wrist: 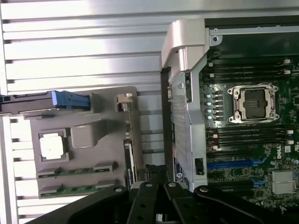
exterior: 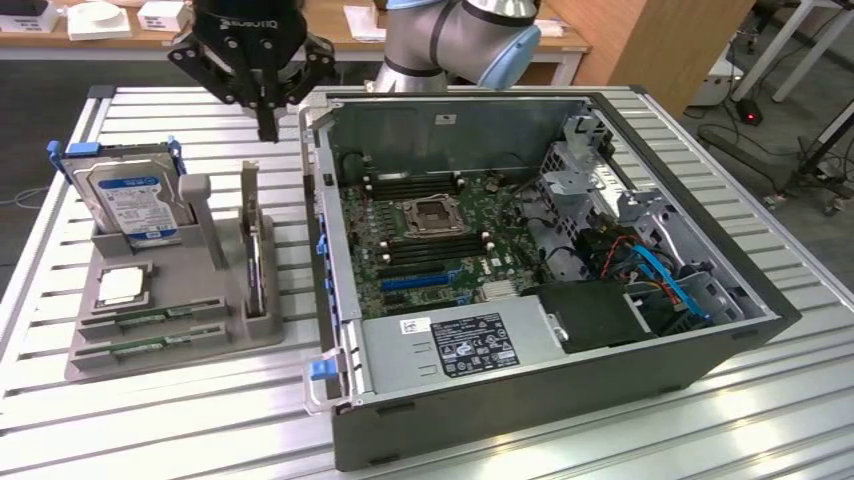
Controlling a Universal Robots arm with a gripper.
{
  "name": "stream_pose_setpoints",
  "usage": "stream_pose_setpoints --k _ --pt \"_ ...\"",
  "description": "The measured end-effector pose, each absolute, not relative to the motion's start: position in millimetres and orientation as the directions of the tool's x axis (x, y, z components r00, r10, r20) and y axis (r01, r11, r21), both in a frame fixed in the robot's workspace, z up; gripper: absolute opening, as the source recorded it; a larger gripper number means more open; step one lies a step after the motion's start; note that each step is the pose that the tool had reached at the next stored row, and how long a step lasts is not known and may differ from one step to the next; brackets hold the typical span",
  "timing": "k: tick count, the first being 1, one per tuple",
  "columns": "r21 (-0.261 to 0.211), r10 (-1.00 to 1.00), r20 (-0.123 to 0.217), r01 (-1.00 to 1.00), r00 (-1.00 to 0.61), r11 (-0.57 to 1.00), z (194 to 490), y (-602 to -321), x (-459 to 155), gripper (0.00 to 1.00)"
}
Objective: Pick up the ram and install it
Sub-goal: 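Reach for the ram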
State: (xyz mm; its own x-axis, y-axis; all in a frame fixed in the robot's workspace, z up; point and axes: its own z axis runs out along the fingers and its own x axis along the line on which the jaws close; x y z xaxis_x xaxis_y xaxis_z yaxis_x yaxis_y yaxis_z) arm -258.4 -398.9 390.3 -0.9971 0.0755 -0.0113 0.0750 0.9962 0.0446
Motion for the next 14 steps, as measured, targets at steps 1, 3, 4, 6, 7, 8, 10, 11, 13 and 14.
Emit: stream_pose_setpoints --k 1,3,4,6,7,8,10,11,13,14 --pt "0.045 0.076 -0.011 0.075 -0.997 0.996 390 -399 -261 0.09" --pt "0.045 0.075 -0.011 0.075 -0.997 0.996 390 -399 -267 0.09" --pt "0.045 0.075 -0.011 0.075 -0.997 0.996 390 -399 -270 0.09" --pt "0.045 0.075 -0.010 0.075 -0.997 0.996 390 -399 -276 0.09" --pt "0.045 0.075 -0.010 0.075 -0.997 0.996 390 -399 -279 0.09" --pt "0.045 0.076 -0.010 0.075 -0.997 0.996 389 -399 -281 0.09" --pt "0.044 0.075 -0.009 0.075 -0.997 0.996 389 -399 -286 0.09" --pt "0.044 0.075 -0.009 0.075 -0.997 0.996 389 -399 -289 0.09" --pt "0.044 0.075 -0.009 0.075 -0.997 0.996 389 -399 -295 0.09" --pt "0.044 0.075 -0.008 0.075 -0.997 0.996 389 -399 -297 0.09"
